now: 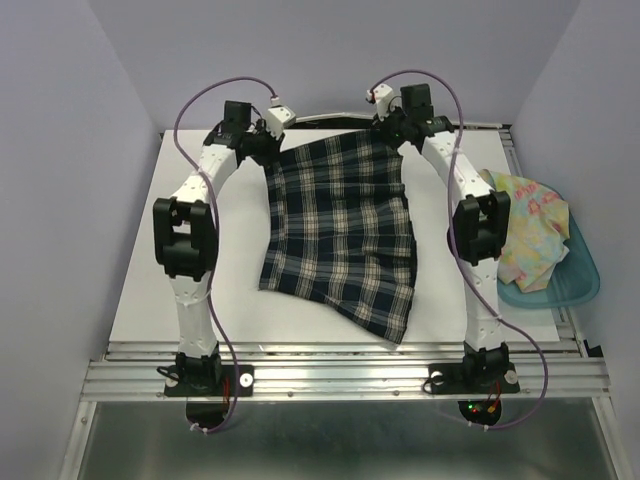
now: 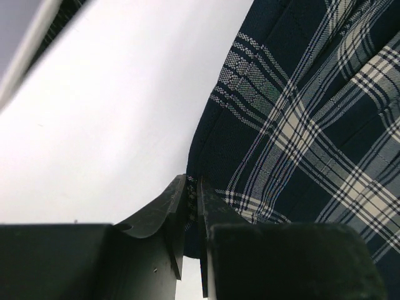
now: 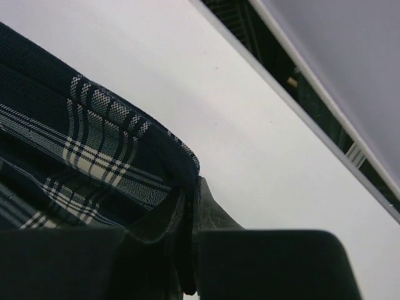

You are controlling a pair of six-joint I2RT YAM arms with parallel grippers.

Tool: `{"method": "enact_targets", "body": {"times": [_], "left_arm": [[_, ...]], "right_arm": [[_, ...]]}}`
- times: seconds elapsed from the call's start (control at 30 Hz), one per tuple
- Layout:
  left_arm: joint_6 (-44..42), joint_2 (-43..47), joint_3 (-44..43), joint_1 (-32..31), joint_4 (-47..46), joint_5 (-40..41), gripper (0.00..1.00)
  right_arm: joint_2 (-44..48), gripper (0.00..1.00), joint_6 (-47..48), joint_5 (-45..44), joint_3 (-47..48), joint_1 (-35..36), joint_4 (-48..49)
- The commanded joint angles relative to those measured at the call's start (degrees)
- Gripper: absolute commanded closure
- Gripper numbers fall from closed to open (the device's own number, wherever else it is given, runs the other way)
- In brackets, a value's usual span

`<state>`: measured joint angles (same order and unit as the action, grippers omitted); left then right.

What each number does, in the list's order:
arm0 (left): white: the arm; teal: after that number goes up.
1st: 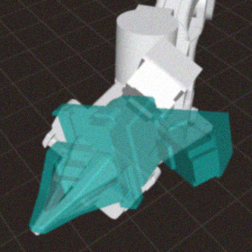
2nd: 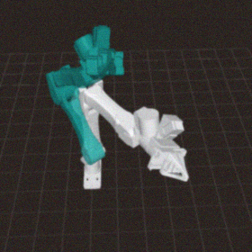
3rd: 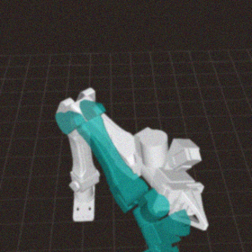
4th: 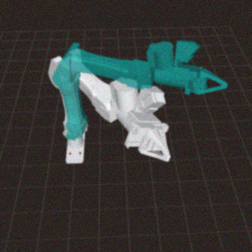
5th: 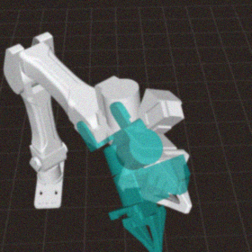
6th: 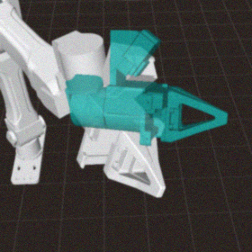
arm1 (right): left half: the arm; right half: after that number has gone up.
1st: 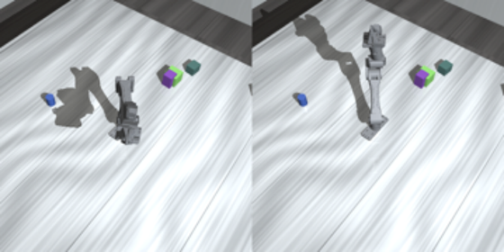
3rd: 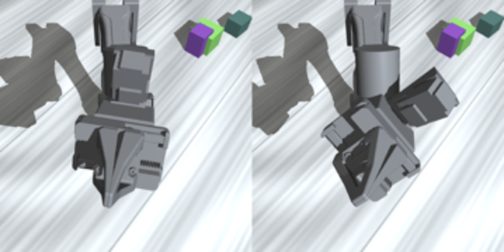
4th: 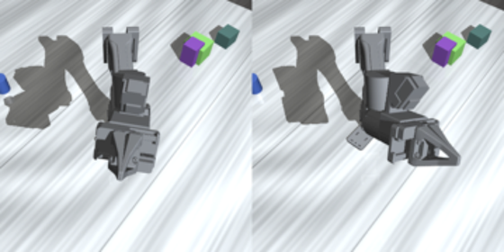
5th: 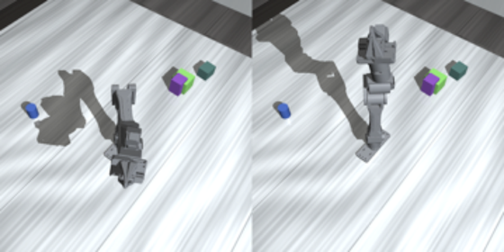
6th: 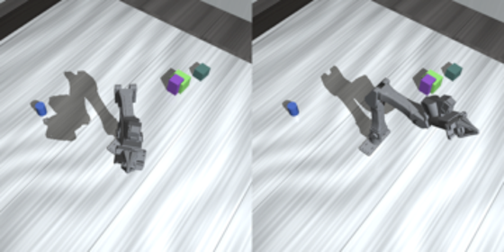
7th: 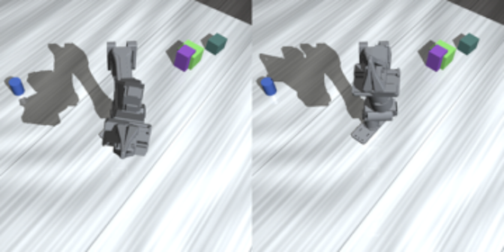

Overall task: Fold and stack the skirts
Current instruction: Fold the skirt

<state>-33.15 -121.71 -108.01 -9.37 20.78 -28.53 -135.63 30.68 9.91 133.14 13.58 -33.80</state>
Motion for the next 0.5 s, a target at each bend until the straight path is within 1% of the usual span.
{"method": "enact_targets", "body": {"times": [0.0,0.07,0.17,0.2,0.23,0.3,0.33,0.37,0.4,0.43,0.47], "left_arm": [[-1.9,10.5,2.1,1.2,-6.8,3.8,1.00],[-3.7,13.0,4.2,1.2,-8.5,3.4,1.00],[-5.9,18.4,9.3,1.2,-9.1,1.5,1.00],[-6.5,21.5,12.4,1.2,-9.0,0.2,1.00],[-7.2,23.1,14.3,1.2,-9.1,-0.4,1.00],[-8.9,26.6,18.7,1.1,-9.7,-1.3,1.00],[-9.7,30.2,23.9,1.1,-10.1,-1.8,1.00],[-12.6,32.1,29.6,0.8,-10.7,-1.8,1.00],[-13.7,33.9,32.8,0.5,-11.5,-1.4,1.00],[-14.2,37.6,35.9,0.2,-12.8,-0.3,1.00],[-14.9,39.3,39.0,-0.1,-14.8,0.0,1.00]], "right_arm": [[10.5,0.99,-1.3,-3.2,3.4,-1.8,6.7],[13.6,0.99,-1.0,-2.0,1.0,-1.3,5.9],[20.6,0.99,0.1,-0.3,-6.7,-0.7,5.4],[24.2,0.99,0.4,0.2,-11.5,-0.7,5.3],[24.2,0.99,0.4,0.8,-13.8,-0.7,5.0],[29.2,0.99,1.0,2.4,-18.7,0.6,3.3],[32.5,0.99,1.1,3.4,-23.8,1.1,2.5],[34.3,0.99,1.1,3.6,-26.9,1.7,2.1],[36.1,0.99,1.7,4.1,-30.1,3.2,1.8],[38.0,0.99,2.5,4.5,-33.8,4.4,1.6],[41.9,0.99,2.6,3.2,-42.2,5.7,3.3]]}}
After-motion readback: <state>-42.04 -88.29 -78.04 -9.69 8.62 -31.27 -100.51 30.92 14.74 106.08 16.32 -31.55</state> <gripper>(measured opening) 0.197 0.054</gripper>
